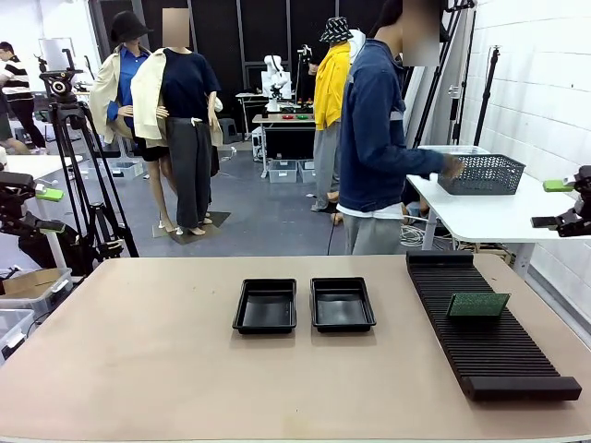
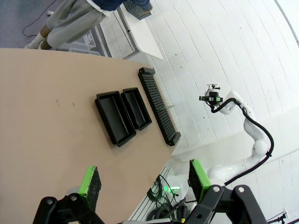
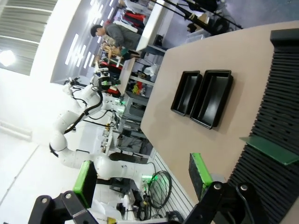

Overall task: Inspect and transfer BCBs to ESD trays.
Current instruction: Pick up the Blank PCB from the PCB Rack and place it in the left ESD tray.

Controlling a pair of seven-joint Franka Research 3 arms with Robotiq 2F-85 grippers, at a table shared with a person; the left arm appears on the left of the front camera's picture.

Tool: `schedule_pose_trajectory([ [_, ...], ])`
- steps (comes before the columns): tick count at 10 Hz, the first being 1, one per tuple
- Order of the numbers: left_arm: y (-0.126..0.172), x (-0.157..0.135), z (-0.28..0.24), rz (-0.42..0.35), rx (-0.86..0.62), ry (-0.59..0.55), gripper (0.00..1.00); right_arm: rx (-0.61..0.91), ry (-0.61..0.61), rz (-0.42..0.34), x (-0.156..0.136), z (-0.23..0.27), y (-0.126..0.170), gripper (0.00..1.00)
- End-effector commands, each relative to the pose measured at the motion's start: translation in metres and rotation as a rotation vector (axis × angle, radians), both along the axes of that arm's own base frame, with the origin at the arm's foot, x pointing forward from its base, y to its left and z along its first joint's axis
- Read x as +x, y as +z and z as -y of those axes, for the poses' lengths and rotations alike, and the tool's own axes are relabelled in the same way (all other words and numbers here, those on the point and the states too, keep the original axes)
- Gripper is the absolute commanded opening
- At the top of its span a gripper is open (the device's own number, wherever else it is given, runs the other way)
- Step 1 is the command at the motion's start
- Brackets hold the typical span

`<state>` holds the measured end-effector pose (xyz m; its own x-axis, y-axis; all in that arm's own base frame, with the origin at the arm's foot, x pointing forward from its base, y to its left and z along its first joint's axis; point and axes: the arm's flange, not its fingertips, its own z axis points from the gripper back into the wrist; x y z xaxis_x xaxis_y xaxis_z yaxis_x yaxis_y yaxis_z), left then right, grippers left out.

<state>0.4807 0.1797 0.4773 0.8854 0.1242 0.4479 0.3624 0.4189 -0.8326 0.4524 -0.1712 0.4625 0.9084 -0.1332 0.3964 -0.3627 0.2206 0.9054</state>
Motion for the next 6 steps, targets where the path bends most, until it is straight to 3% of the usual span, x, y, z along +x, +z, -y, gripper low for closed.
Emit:
schedule_pose_trajectory([
  [1, 0.001, 0.000, 0.000, -0.008, -0.001, 0.008, 1.00, -0.103, 0.047, -0.005, 0.014, -0.013, 0.004, 1.00],
  [5, 0.001, 0.000, 0.000, -0.008, -0.001, 0.008, 1.00, -0.301, 0.150, 0.018, 0.034, -0.048, 0.007, 1.00],
  [6, 0.001, 0.000, 0.000, -0.008, -0.001, 0.008, 1.00, -0.362, 0.186, 0.061, 0.034, -0.056, 0.009, 1.00],
])
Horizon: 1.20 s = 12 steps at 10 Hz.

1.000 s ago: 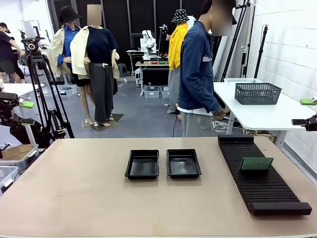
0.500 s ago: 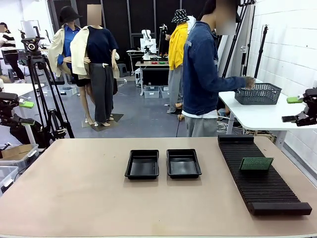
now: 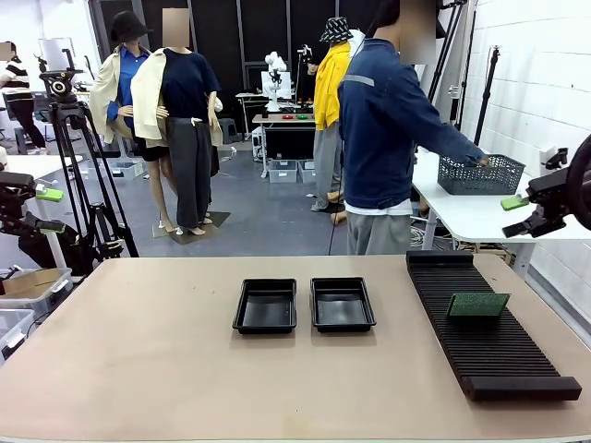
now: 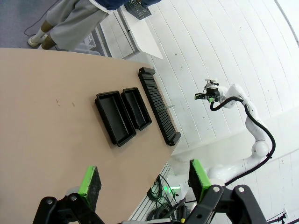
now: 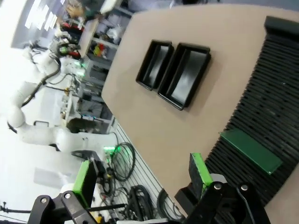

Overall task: Inspect and transfer BCBs to ESD trays.
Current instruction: Pick up the Blank PCB from the PCB Rack and place it in the left ESD tray.

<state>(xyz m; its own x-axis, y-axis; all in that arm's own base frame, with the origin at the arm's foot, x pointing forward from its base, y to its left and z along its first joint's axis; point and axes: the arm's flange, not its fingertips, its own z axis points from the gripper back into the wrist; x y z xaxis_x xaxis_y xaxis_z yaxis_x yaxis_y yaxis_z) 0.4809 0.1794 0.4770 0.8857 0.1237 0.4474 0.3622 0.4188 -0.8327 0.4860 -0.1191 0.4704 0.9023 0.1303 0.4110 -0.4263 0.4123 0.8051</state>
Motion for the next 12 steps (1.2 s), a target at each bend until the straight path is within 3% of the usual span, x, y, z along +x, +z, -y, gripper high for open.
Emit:
schedule_pose_trajectory([
  [1, 0.002, 0.000, -0.001, -0.008, -0.001, 0.008, 1.00, -0.128, 0.090, 0.079, 0.001, -0.012, 0.002, 1.00],
  [5, 0.002, 0.000, -0.001, -0.008, -0.001, 0.008, 1.00, -0.431, 0.341, 0.165, 0.009, -0.044, -0.003, 1.00],
  [7, 0.002, 0.000, -0.001, -0.008, -0.001, 0.008, 1.00, -0.557, 0.468, 0.259, 0.004, -0.061, -0.007, 1.00],
  [12, 0.002, 0.000, -0.001, -0.008, -0.001, 0.008, 1.00, -0.718, 0.750, 0.435, -0.012, -0.091, -0.015, 1.00],
])
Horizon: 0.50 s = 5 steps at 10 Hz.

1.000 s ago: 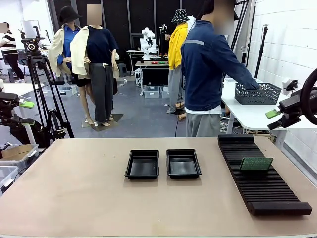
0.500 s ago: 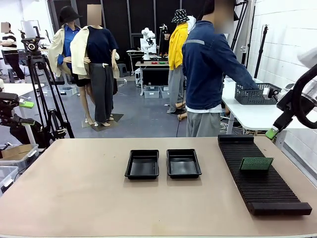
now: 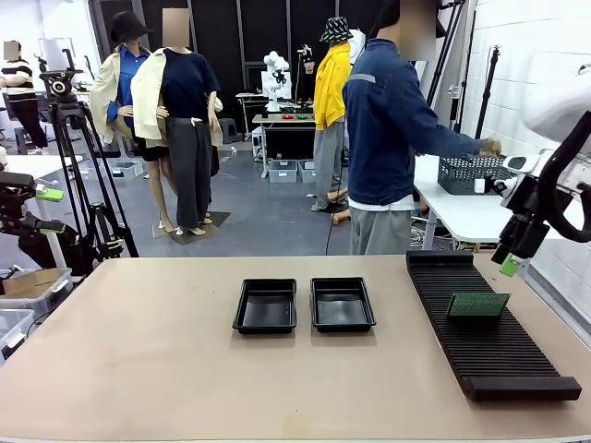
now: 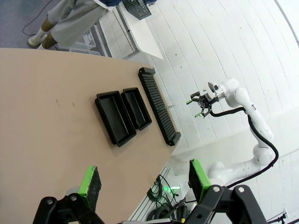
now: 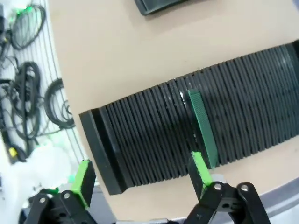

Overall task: Inspect and transfer BCBs to ESD trays.
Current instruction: Pick up the Blank PCB from the PCB Rack and place it in the left ESD tray.

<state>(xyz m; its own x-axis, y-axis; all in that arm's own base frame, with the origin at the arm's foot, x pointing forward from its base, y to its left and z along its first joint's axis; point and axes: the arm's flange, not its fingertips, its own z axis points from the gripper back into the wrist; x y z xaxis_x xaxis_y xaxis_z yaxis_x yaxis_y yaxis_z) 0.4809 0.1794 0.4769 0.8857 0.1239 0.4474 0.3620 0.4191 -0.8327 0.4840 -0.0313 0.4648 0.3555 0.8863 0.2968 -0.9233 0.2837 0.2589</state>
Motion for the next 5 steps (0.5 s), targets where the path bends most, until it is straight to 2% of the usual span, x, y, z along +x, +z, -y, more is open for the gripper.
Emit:
schedule_pose_trajectory([
  [1, 0.002, 0.000, -0.001, -0.008, -0.001, 0.008, 1.00, -0.061, 0.115, 0.070, -0.009, -0.008, -0.012, 1.00],
  [3, 0.002, 0.000, -0.001, -0.008, -0.001, 0.008, 1.00, -0.170, 0.220, 0.139, -0.011, -0.019, -0.019, 1.00],
  [5, 0.002, 0.000, -0.001, -0.008, -0.001, 0.008, 1.00, -0.231, 0.273, 0.203, -0.014, -0.027, -0.025, 1.00],
])
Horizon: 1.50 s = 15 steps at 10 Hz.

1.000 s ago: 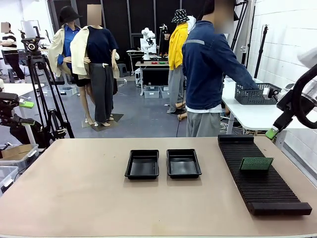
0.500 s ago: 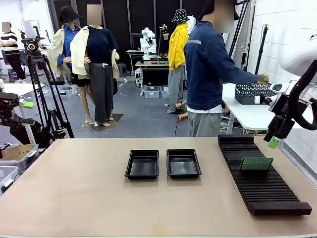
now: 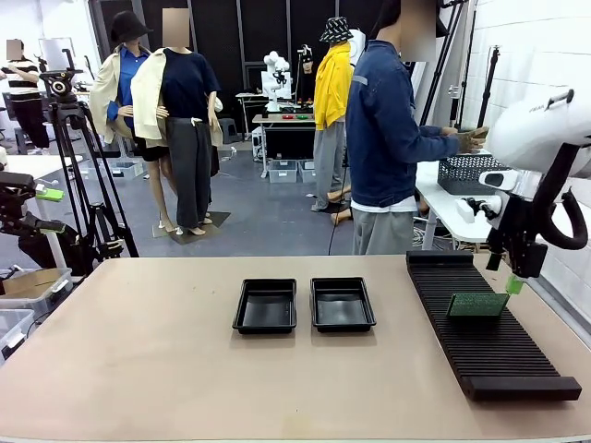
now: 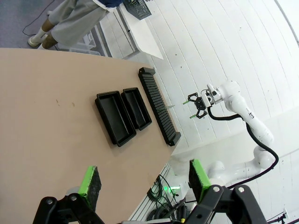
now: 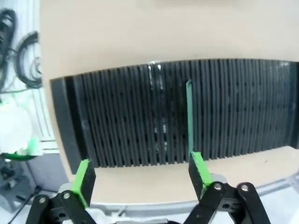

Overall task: Inspect and transfer BCBs to ESD trays.
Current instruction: Pick up the Blank PCB from the PCB Rack and place it in the left ESD tray.

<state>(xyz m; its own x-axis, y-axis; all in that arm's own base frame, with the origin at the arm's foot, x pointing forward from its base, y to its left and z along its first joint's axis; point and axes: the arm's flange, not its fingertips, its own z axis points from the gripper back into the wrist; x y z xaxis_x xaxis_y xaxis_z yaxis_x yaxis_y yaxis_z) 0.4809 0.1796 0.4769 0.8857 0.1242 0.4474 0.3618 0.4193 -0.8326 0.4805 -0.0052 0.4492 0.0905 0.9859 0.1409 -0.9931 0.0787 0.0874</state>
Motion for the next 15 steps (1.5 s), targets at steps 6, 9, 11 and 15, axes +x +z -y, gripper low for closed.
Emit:
schedule_pose_trajectory([
  [6, 0.002, 0.000, 0.000, -0.008, -0.001, 0.008, 1.00, -0.031, 0.022, 0.155, 0.023, 0.006, -0.024, 1.00],
  [9, 0.002, 0.000, 0.000, -0.008, -0.001, 0.008, 1.00, -0.027, 0.044, 0.134, 0.038, 0.005, -0.026, 1.00],
  [11, 0.002, 0.000, 0.000, -0.008, -0.001, 0.008, 1.00, -0.019, 0.038, 0.120, 0.047, 0.006, -0.032, 1.00],
  [15, 0.002, 0.000, 0.000, -0.008, -0.001, 0.008, 1.00, 0.012, 0.026, 0.102, 0.047, 0.006, -0.052, 1.00],
])
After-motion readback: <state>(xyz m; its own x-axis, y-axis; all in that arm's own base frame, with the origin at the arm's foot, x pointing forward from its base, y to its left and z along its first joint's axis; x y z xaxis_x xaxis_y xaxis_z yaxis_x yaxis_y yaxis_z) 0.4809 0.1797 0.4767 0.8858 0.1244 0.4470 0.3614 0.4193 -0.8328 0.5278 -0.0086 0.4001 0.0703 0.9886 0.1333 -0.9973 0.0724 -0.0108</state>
